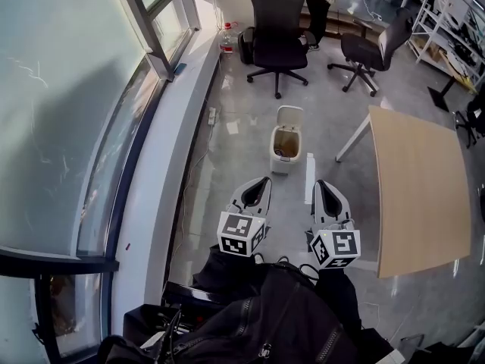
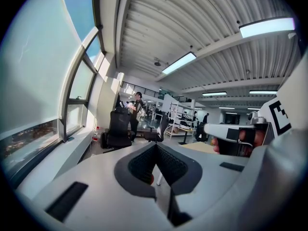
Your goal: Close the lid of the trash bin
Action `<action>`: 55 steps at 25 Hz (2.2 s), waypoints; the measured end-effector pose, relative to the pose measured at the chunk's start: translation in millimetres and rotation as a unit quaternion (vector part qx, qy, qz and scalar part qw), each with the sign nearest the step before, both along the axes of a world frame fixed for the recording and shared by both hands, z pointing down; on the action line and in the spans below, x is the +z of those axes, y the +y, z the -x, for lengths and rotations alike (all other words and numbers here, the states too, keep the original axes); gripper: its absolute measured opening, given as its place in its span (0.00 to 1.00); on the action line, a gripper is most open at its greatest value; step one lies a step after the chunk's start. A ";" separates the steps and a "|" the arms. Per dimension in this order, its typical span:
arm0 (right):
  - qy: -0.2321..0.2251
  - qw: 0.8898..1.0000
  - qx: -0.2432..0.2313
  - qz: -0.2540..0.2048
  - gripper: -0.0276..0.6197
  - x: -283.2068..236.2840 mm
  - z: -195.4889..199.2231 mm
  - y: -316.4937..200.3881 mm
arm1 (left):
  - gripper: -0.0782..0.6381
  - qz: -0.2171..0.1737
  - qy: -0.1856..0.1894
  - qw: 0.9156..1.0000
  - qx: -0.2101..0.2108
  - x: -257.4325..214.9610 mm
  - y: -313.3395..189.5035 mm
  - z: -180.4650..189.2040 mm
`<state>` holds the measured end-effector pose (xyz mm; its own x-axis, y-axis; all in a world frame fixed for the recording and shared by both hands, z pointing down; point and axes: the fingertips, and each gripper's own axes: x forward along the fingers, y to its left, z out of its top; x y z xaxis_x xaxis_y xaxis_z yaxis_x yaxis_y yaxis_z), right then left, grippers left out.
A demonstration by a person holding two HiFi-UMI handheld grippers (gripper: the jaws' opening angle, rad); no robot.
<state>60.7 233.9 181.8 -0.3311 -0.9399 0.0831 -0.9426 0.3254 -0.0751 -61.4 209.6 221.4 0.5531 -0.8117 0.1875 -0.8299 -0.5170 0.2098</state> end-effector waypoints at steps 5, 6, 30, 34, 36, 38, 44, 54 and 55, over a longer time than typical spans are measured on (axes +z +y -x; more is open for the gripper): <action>0.004 1.000 0.006 0.006 0.05 5.8 -0.9 -2.4 | 0.11 0.010 0.002 1.000 0.006 9.1 -5.8 -1.3; 0.004 1.000 0.007 0.007 0.05 7.4 -3.2 -4.4 | 0.11 0.011 0.001 1.000 0.007 11.2 -7.7 -3.0; -0.033 0.999 -0.015 0.029 0.05 44.2 -77.1 -212.9 | 0.11 0.022 -0.046 0.999 -0.006 37.0 -209.0 -73.8; -0.039 0.998 -0.018 0.054 0.05 60.8 -98.2 -246.7 | 0.11 0.038 -0.054 0.998 -0.009 49.9 -243.3 -92.3; -0.039 0.996 -0.026 0.070 0.05 71.3 -107.4 -264.7 | 0.11 0.047 -0.057 0.997 -0.015 57.4 -260.4 -100.5; -0.036 0.996 -0.036 0.080 0.05 81.6 -114.4 -285.8 | 0.11 0.052 -0.061 0.997 -0.020 64.2 -279.6 -107.3; -0.053 0.991 -0.058 0.108 0.05 107.2 -105.1 -313.9 | 0.11 0.073 -0.067 0.995 -0.032 88.8 -300.0 -100.8; 0.000 0.975 -0.114 0.189 0.05 191.2 -61.9 -346.0 | 0.11 0.169 -0.076 0.981 -0.050 182.6 -327.3 -76.5; 0.007 0.973 -0.120 0.199 0.05 203.7 -58.9 -348.4 | 0.11 0.183 -0.077 0.979 -0.049 197.8 -329.0 -75.6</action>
<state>119.6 -114.5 385.5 -0.5327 -0.7286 0.4305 -0.8452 0.4835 -0.2275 14.3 -119.4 419.2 0.4180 -0.7220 0.5513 -0.9082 -0.3464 0.2350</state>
